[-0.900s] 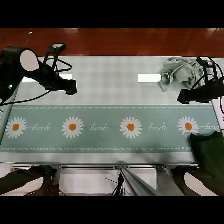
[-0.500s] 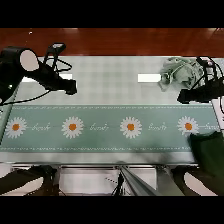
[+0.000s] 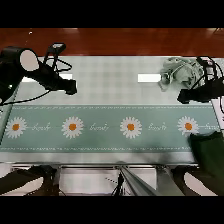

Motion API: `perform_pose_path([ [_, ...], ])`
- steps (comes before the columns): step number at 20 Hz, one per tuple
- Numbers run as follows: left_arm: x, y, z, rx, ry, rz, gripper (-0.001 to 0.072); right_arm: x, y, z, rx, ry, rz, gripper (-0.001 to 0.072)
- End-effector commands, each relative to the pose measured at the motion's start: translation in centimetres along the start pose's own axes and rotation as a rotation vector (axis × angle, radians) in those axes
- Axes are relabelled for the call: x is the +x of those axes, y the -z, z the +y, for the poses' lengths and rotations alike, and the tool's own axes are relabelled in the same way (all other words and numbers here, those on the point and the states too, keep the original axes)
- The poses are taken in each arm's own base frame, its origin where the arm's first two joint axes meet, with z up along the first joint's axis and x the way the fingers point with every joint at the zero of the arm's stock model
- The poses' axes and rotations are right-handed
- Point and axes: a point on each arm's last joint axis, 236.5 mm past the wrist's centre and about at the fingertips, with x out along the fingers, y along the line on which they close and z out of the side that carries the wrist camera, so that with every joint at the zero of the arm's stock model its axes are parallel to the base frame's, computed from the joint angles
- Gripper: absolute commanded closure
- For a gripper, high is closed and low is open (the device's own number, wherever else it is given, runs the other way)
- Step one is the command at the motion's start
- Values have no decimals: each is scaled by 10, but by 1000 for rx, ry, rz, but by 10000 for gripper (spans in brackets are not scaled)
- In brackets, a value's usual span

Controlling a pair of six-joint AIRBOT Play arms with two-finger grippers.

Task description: Fold the shirts.

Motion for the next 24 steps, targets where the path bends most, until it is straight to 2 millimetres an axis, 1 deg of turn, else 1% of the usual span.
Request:
perform_pose_path([
  [1, 0, 0, 0, 0, 0, 1, 22, -1, -17, -2, 0, 9, -70, 100],
  [3, 1, 0, 0, 0, 0, 2, 23, -1, -22, -1, 3, 5, -93, 100],
  [4, 1, 0, 0, 0, 0, 2, 23, -2, -29, 3, 12, -11, -121, 100],
  [5, 1, 0, 0, 0, 0, 2, 23, -4, -41, 6, 23, -26, -172, 100],
  [8, 4, 1, 0, -1, -1, 11, 23, -9, -64, 9, 43, -42, -271, 101],
  [10, 7, 1, 1, -1, -1, 19, 23, -16, -88, 4, 48, -27, -378, 101],
  [12, 10, 2, 1, -1, -1, 25, 23, -25, -109, -6, 33, 18, -475, 113],
  [14, 14, 3, 1, -2, -2, 35, 23, -36, -134, -23, 12, 94, -591, 133],
  [15, 16, 3, 1, -2, -2, 40, 23, -42, -148, -37, 19, 144, -658, 133],
  [16, 17, 4, 2, -1, -2, 45, 23, -45, -158, -53, 72, 168, -702, 133],
  [17, 18, 4, 1, 4, -1, 48, 23, -41, -163, -73, 171, 173, -709, 133],
  [18, 17, 4, 1, 4, -1, 49, 23, -33, -164, -93, 268, 171, -691, 132],
  [19, 17, 4, 1, 4, -1, 49, 23, -19, -164, -113, 350, 169, -659, 127],
  [20, 18, 5, 0, 1, 6, 49, 23, -6, -163, -129, 404, 165, -626, 104],
  [22, 18, 5, -5, -4, 25, 50, 23, 24, -163, -151, 493, 142, -572, 99],
  [23, 18, 5, -6, -5, 28, 51, 23, 40, -162, -158, 503, 138, -542, 99],
  [24, 18, 5, -6, -7, 32, 51, 23, 59, -159, -158, 493, 134, -496, 98],
])
